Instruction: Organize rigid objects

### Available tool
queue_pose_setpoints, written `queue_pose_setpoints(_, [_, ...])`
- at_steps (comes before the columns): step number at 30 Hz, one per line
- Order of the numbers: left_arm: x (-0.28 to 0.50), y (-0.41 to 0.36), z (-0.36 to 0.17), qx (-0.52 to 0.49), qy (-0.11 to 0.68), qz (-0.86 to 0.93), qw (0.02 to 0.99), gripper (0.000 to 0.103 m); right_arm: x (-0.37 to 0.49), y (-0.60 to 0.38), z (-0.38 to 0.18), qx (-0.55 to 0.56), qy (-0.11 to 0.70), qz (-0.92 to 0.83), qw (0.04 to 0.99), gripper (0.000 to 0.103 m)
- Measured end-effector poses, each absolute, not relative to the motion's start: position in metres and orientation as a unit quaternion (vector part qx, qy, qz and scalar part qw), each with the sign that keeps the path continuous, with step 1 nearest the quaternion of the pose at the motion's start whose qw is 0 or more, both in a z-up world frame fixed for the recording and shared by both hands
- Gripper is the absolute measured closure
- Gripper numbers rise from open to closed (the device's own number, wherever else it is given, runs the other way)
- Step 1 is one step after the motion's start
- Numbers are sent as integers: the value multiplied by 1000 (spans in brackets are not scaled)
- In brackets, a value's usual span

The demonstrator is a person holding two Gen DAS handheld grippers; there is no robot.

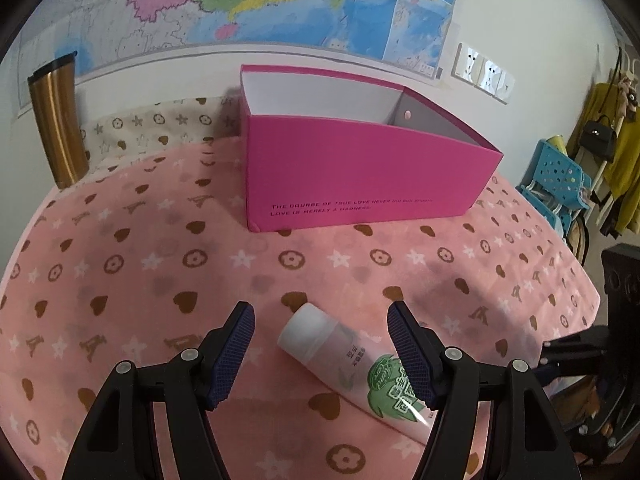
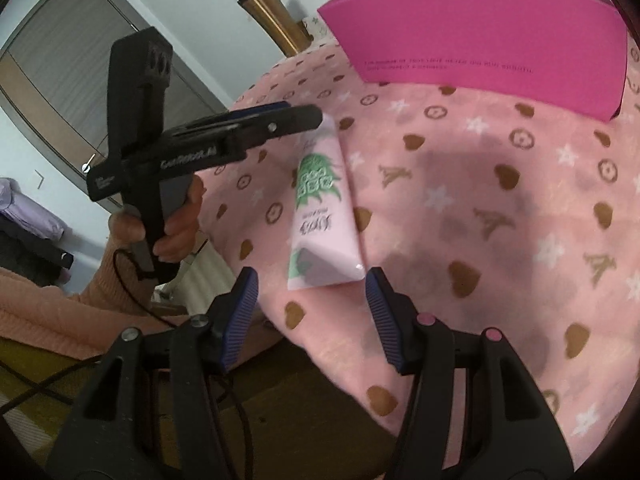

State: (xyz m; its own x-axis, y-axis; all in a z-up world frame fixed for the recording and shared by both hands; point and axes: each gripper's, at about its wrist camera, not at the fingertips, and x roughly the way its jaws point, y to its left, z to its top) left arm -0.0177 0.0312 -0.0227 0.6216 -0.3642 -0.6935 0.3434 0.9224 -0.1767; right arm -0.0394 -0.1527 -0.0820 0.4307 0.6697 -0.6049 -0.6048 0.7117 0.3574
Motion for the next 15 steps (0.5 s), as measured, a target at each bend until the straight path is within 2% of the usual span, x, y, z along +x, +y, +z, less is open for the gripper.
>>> queue_pose_setpoints(12, [-9, 31, -33, -23, 406, -213, 888, 35, -44, -140, -95, 64, 395, 398, 825, 45])
queue_pose_setpoints(15, [-9, 28, -35, -20, 411, -218, 885, 38, -42, -143, -95, 79, 394, 396, 826, 45])
